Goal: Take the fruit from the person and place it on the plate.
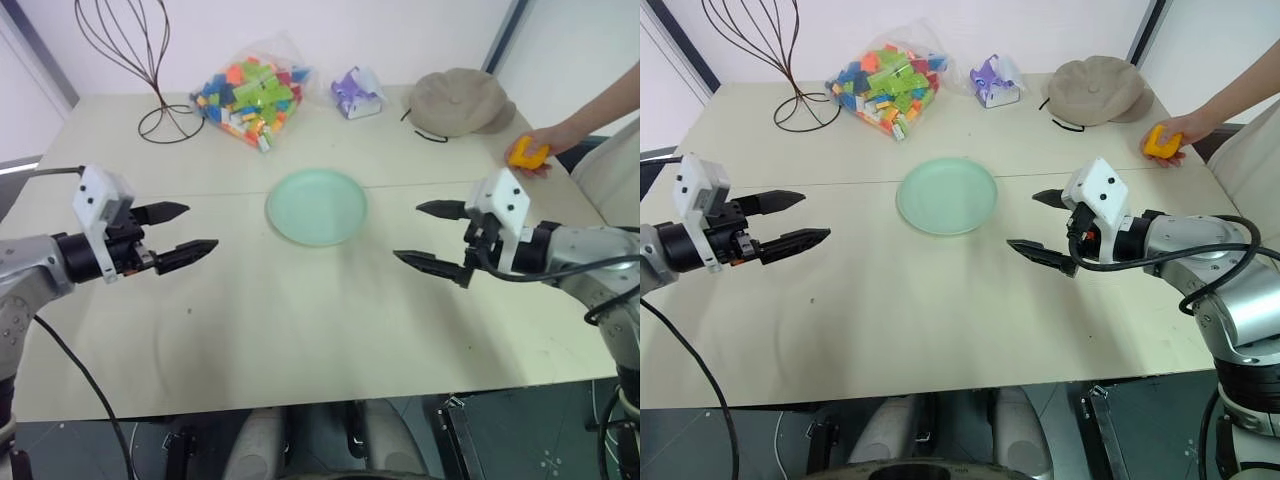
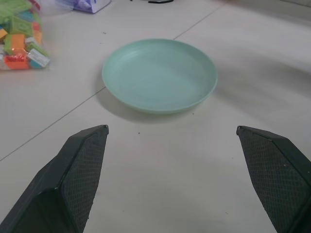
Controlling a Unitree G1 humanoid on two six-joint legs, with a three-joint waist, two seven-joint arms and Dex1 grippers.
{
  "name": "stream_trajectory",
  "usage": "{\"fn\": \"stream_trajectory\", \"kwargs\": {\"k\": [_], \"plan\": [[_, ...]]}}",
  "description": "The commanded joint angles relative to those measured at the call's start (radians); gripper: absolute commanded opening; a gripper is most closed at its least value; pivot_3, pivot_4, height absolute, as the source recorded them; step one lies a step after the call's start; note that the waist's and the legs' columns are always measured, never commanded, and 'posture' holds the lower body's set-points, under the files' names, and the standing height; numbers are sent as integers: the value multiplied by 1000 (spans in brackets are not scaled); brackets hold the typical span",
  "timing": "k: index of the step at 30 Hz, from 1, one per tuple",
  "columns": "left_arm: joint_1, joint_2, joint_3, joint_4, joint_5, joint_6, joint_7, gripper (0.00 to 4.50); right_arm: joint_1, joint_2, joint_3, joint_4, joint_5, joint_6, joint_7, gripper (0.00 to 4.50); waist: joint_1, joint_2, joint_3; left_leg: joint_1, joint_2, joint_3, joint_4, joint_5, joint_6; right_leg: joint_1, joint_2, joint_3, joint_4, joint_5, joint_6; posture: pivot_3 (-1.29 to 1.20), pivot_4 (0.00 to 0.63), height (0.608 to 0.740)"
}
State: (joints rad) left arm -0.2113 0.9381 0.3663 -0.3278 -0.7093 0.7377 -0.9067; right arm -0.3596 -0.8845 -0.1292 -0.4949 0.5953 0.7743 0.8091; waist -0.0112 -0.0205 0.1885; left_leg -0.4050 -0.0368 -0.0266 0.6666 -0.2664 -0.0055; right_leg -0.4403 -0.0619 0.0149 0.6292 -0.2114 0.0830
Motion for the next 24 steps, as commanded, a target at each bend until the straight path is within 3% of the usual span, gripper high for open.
{"fn": "stream_trajectory", "kwargs": {"k": [1, 24], "plan": [[-25, 6, 0, -7, 0, -15, -3, 4426, -6, -18, -46, -42, 17, 2, -5, 4500, 0, 0, 0, 0, 0, 0, 0, 0, 0, 0, 0, 0, 0, 0, 0, 0, 150, 740], [-68, 2, -24, 42, 40, -75, -9, 4426, -14, 1, -49, -41, 11, -8, -47, 4500, 0, 0, 0, 0, 0, 0, 0, 0, 0, 0, 0, 0, 0, 0, 0, 0, 150, 740]]}}
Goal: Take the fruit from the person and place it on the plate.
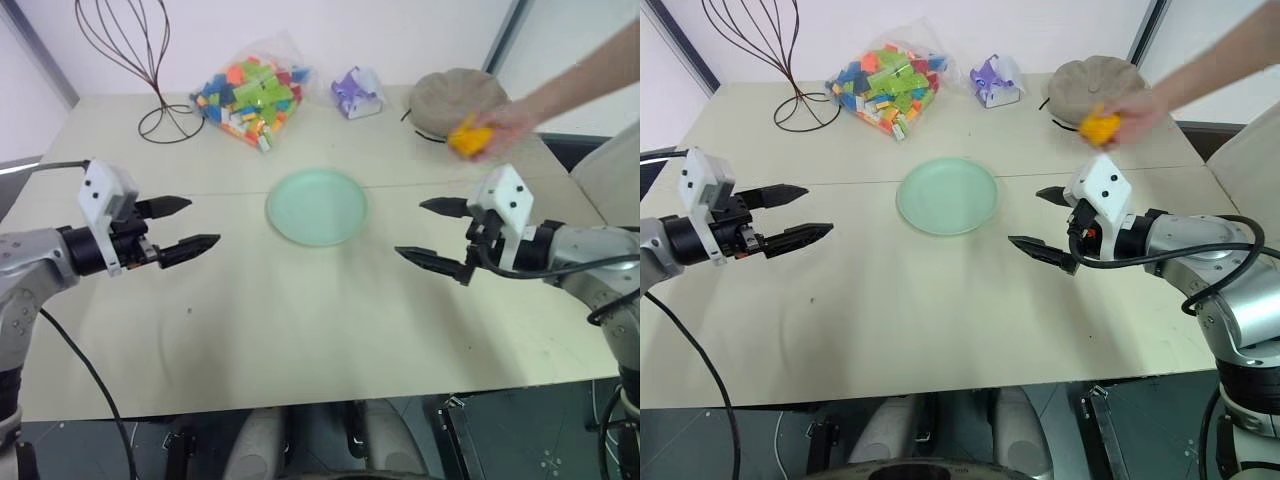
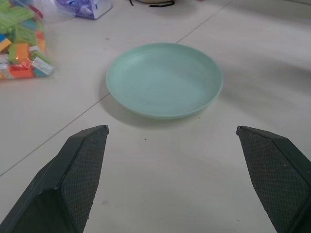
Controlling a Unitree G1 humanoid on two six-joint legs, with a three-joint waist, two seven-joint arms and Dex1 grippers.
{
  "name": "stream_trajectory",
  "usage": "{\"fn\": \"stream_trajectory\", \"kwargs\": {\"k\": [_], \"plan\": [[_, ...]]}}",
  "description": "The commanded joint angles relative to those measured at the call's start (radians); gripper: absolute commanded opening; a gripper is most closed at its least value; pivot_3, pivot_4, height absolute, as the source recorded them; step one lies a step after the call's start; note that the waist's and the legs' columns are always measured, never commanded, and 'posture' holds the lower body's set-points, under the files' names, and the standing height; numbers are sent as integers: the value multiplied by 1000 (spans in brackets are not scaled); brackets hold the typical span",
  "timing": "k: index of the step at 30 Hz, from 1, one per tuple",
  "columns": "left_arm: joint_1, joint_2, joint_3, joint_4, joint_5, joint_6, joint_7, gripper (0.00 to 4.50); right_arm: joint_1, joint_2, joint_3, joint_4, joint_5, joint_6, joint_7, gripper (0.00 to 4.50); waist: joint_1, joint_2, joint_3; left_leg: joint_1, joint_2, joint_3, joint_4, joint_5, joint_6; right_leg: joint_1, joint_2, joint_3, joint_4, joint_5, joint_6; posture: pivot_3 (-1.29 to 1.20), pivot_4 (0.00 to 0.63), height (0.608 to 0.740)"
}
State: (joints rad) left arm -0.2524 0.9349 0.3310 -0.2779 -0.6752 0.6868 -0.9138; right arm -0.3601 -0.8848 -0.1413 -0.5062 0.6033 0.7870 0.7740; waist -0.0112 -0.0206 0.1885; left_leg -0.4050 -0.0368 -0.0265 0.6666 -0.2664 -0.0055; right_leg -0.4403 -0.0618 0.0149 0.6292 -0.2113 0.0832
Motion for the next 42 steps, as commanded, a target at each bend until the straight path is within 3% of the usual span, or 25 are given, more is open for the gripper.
{"fn": "stream_trajectory", "kwargs": {"k": [1, 6, 13, 16, 19, 23, 29, 42], "plan": [[-31, 5, 10, -5, 8, -27, -1, 4426, -16, 5, -39, -30, 4, -19, -20, 4500, 0, 0, 0, 0, 0, 0, 0, 0, 0, 0, 0, 0, 0, 0, 0, 0, 150, 740], [-54, -10, -6, 10, 36, -50, 14, 4426, -58, 70, -35, -34, 18, 20, -117, 4500, 0, 0, 0, 0, 0, 0, 0, 0, 0, 0, 0, 0, 0, 0, 0, 0, 150, 740], [-72, -23, -29, 18, 50, -61, 19, 4426, -234, 361, -107, -8, 144, 310, -485, 4500, -2, 0, 0, 0, 0, 0, 0, 0, 0, -1, 0, 1, 1, 1, 2, 0, 150, 740], [-83, -29, -37, 21, 55, -62, 22, 4426, -322, 551, -214, 28, 249, 450, -677, 4500, -2, 0, 0, -1, 0, 0, 0, 0, 0, -1, 0, 1, 1, 1, 2, 0, 150, 740], [-94, -36, -46, 22, 60, -63, 23, 4426, -389, 780, -369, 95, 452, 511, -933, 4500, -3, 0, 0, -1, 0, -1, -1, 0, 0, -2, 0, 1, 1, 1, 2, 0, 150, 740], [-107, -40, -56, 26, 65, -65, 26, 4426, -443, 901, -454, 171, 674, 465, -1211, 4500, -3, 1, 0, -1, 0, -1, -1, 0, 0, -3, -1, 1, 2, 2, 2, 0, 150, 740], [-114, -39, -58, 23, 65, -63, 29, 4426, -441, 866, -415, 245, 900, 336, -1424, 4500, -9, 1, 0, -1, -1, 0, -1, 0, 0, -2, -1, 1, 1, 2, 1, 0, 150, 740], [-111, -37, -50, 3, 60, -50, 41, 4426, -425, 779, -207, 265, 1038, 146, -1480, 4500, -33, 2, 0, -1, 0, 0, -1, 0, 0, -2, 1, 1, 2, 1, 2, 0, 150, 740]]}}
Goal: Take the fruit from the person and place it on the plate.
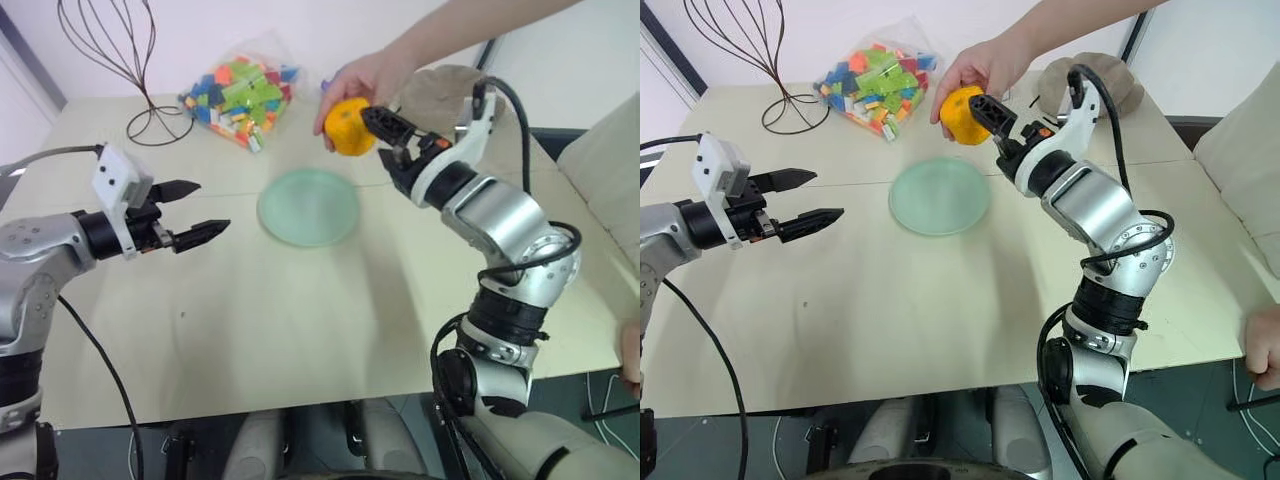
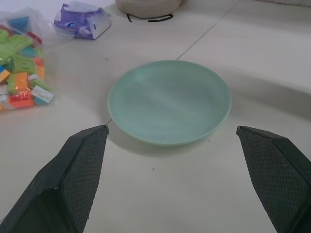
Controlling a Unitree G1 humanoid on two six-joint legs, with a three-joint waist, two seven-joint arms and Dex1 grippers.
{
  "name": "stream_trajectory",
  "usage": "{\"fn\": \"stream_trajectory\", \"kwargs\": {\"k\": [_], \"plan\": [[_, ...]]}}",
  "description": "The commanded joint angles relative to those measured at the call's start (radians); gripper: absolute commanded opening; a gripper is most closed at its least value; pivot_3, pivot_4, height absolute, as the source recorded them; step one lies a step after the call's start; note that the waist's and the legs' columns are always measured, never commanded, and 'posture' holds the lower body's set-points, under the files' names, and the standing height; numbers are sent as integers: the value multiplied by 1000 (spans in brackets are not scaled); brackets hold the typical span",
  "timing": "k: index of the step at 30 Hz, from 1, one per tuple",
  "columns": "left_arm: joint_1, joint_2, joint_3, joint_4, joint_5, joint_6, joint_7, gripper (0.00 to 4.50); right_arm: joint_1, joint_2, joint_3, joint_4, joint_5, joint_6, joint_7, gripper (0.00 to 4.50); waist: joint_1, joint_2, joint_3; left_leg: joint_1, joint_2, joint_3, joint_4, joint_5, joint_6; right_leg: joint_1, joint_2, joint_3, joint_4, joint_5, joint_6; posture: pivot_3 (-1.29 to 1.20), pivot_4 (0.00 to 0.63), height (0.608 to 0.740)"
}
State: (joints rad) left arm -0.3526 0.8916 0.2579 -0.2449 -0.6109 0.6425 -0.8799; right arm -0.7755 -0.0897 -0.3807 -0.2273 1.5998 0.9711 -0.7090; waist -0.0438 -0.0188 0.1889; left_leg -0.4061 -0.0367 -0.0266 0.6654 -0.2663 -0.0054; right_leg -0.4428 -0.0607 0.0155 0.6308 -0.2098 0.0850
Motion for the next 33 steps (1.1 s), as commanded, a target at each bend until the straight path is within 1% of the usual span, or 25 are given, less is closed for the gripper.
{"fn": "stream_trajectory", "kwargs": {"k": [1, 6, 11, 18, 21, 23, 24, 25, 33], "plan": [[-10, 6, 23, -32, -5, -5, 8, 4426, -9, -23, 46, -13, 46, -48, 3, 4500, 0, 0, 0, 0, 0, 0, 0, 0, 0, 0, 0, 0, 0, 0, 0, 0, 150, 740], [-3, 4, 29, -45, -10, -1, 19, 4426, 0, -39, 89, 3, 59, -96, 18, 4500, 0, 0, 0, 0, 0, 0, 0, 0, 0, 0, 0, 0, 0, 0, 0, 0, 150, 740], [7, 4, 36, -54, -13, 2, 27, 4426, -1, -57, 118, 58, 17, -126, 75, 4500, 1, 0, 0, 0, 0, 0, 0, 0, 0, 0, 0, 0, 0, 0, 0, 0, 150, 740], [42, 8, 61, -81, -27, 9, 45, 4426, -46, -72, 132, 136, -44, -149, 154, 4500, 1, 0, 0, 0, 0, 0, 0, 0, 0, 0, 0, 0, 0, 0, 0, 0, 150, 740], [47, 8, 66, -85, -28, 11, 49, 4500, -59, -71, 135, 150, -59, -151, 173, 3641, 1, 0, 0, 0, 0, 0, 0, 0, 0, 0, 0, 0, 0, 0, 0, 0, 150, 740], [49, 7, 68, -86, -28, 12, 50, 4500, -64, -70, 137, 153, -65, -151, 181, 2612, 1, 0, 0, 0, 0, 0, 0, 0, 0, 0, 0, 0, 0, 0, 0, 0, 150, 740], [51, 7, 68, -86, -27, 11, 49, 4500, -66, -70, 138, 154, -67, -152, 184, 2194, 1, 0, 0, 0, 0, 0, 0, 0, 0, 0, 0, 0, 0, 0, 0, 0, 150, 740], [52, 7, 69, -87, -27, 11, 49, 4500, -67, -69, 138, 154, -67, -152, 186, 2105, 1, 0, 0, 0, 0, 0, 0, 0, 0, 0, 0, 0, -1, 0, 0, 0, 150, 740], [48, 7, 66, -78, -27, 6, 46, 4500, -63, -73, 143, 125, -60, -148, 171, 2105, 1, 0, 0, 0, 0, 0, 0, 0, 0, 0, 0, 1, -1, 0, 0, 0, 150, 740]]}}
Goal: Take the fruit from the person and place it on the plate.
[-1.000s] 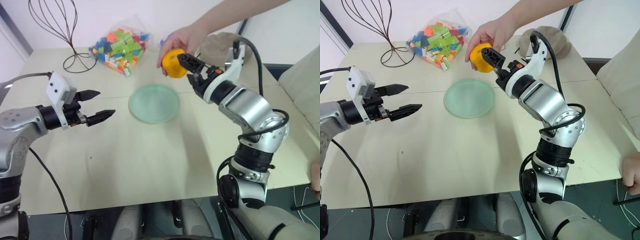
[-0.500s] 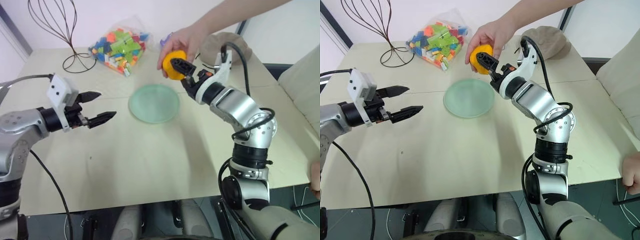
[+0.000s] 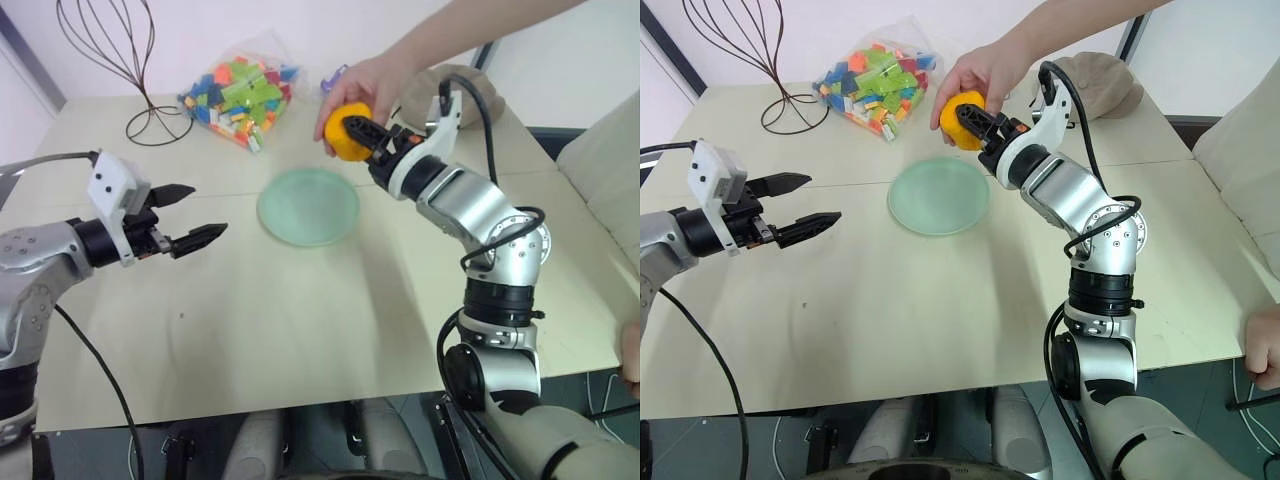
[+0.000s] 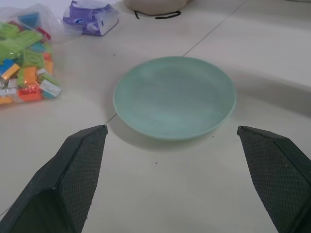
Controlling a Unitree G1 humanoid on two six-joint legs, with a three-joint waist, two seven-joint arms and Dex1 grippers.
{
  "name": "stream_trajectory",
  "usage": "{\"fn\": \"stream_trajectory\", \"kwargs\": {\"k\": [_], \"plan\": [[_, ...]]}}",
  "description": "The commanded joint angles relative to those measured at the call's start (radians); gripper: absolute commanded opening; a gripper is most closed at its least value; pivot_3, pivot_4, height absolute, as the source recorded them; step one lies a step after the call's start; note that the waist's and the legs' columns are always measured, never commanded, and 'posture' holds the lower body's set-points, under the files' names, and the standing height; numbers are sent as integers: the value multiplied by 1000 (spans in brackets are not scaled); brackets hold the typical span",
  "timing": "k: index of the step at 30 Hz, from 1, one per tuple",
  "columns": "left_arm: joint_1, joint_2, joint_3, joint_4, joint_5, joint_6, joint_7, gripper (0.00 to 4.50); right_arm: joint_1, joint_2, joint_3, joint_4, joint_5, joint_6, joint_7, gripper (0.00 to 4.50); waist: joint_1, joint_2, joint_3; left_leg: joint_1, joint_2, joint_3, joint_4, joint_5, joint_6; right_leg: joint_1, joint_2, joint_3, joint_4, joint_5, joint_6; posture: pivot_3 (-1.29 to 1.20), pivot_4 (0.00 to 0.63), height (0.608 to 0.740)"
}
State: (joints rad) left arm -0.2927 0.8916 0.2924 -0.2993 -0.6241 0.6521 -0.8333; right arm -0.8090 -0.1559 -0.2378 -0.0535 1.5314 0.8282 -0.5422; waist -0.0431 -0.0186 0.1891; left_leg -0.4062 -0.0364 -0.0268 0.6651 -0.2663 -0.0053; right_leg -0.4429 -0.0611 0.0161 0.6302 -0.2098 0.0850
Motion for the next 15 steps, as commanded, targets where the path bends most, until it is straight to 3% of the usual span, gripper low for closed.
{"fn": "stream_trajectory", "kwargs": {"k": [1, 8, 12, 15], "plan": [[-14, 6, 29, -21, -13, -5, -1, 4500, -29, -9, 2, -51, 7, -3, 5, 2105, 0, 0, 0, 0, 0, 0, 0, 0, 0, 0, 0, 0, 0, 0, 0, 0, 150, 740], [-19, 3, 23, -10, -6, -12, -1, 4500, -10, -147, 141, -140, -193, 94, 156, 2105, 1, 0, 0, 0, 0, 0, 0, 0, 0, 0, 0, 0, -1, 0, 0, 0, 150, 740], [-11, 2, 25, -12, -4, -13, 1, 4500, 17, -306, 417, -206, -534, 72, 435, 2105, 0, 0, 0, 0, 0, 0, 0, 0, 0, 0, 0, -1, -1, 0, 0, 0, 150, 740], [-1, 2, 32, -22, -11, -7, 1, 4500, 16, -286, 503, -138, -684, -8, 569, 2105, -3, 0, 0, 0, 0, 0, 0, 0, 0, 0, 1, -1, -1, 0, 0, 0, 150, 740]]}}
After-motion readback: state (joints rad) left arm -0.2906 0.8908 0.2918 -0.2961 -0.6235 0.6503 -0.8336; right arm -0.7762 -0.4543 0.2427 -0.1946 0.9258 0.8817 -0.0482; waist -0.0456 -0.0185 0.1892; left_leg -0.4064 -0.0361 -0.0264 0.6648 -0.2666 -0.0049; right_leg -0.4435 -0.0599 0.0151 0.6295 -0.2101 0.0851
